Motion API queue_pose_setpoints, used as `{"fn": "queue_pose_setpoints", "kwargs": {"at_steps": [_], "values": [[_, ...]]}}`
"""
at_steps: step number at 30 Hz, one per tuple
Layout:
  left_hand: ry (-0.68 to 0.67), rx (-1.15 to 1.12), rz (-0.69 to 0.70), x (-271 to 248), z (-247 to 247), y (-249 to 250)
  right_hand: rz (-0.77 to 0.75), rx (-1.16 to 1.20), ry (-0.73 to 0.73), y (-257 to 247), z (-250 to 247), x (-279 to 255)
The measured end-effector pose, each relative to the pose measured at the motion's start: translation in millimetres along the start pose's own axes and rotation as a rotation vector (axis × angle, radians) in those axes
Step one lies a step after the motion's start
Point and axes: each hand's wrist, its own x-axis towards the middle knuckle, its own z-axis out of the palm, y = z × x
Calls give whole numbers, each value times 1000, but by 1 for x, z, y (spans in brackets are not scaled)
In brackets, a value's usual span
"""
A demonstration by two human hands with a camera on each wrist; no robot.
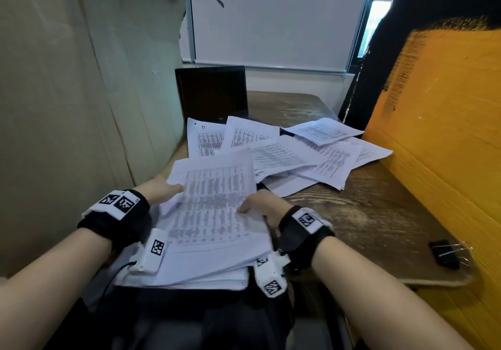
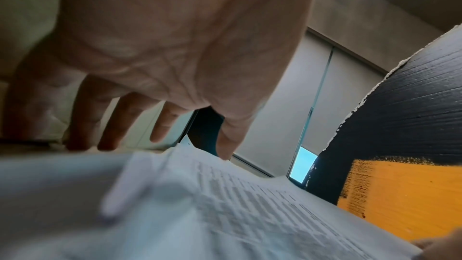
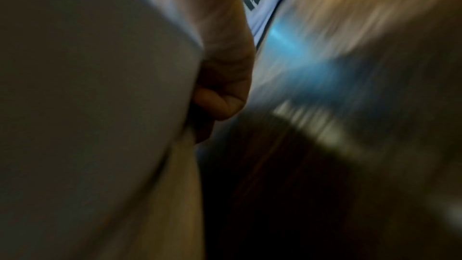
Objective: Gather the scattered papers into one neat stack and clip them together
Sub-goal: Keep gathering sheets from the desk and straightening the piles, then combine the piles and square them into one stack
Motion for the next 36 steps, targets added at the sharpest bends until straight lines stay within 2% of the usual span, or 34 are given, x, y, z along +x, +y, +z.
{"fn": "queue_pose_setpoints", "kwargs": {"at_steps": [2,4,6,8,10,12,14,17,19,21,23,26,28,30,32,34,36], "values": [[-57,-27,7,0,5,-5,-23,-50,90,14,-29,3],[-147,-252,18,-1,20,-5,43,45,173,20,-54,0],[-252,-549,-14,-12,39,8,65,148,155,31,-74,-5],[-316,-727,-8,-20,56,26,97,271,-2,34,-77,-12],[-238,-750,13,-31,66,41,121,345,-112,40,-66,-12],[-138,-778,28,-38,71,45,81,369,-117,44,-55,-11],[-65,-818,65,-35,76,41,-52,341,-82,44,-50,-14],[44,-892,145,-43,62,49,-317,395,-113,31,-58,-21],[146,-1000,308,-49,46,67,-459,433,-30,5,-70,-32],[340,-946,501,-60,29,92,-605,318,149,-24,-83,-42],[479,-857,694,-76,9,119,-751,199,281,-49,-95,-53],[636,-856,880,-89,-6,144,-834,121,390,-69,-112,-61],[617,-946,876,-83,-3,140,-816,121,366,-67,-121,-58],[514,-1039,781,-75,6,131,-790,137,268,-50,-126,-49],[376,-1030,678,-74,20,124,-780,168,175,-33,-125,-46],[245,-977,577,-75,32,123,-803,198,202,-29,-120,-47],[158,-1038,565,-74,37,129,-831,162,362,-38,-118,-49]]}}
